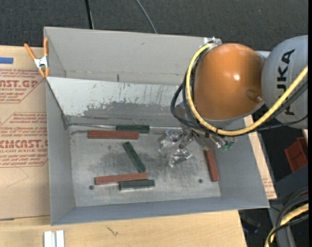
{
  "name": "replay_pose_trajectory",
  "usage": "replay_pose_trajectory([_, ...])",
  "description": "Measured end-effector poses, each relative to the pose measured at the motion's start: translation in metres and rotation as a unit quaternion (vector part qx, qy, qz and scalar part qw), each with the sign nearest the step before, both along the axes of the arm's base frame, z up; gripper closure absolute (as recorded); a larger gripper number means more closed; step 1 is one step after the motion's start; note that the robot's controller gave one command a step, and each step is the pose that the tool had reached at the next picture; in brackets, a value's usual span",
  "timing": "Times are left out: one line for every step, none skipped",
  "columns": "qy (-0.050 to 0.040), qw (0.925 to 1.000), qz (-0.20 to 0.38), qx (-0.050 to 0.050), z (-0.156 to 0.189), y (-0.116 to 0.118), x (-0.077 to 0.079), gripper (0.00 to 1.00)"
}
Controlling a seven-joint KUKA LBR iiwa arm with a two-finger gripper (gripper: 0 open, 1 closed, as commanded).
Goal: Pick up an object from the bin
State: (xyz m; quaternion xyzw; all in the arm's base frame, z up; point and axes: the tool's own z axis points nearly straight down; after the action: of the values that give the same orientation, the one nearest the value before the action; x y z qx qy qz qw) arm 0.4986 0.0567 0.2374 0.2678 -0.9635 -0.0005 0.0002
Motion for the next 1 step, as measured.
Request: replay_pose_trajectory([-0.0013,0.9977,0.067,0.0,0.0628,-0.0079,0.0017,1.0])
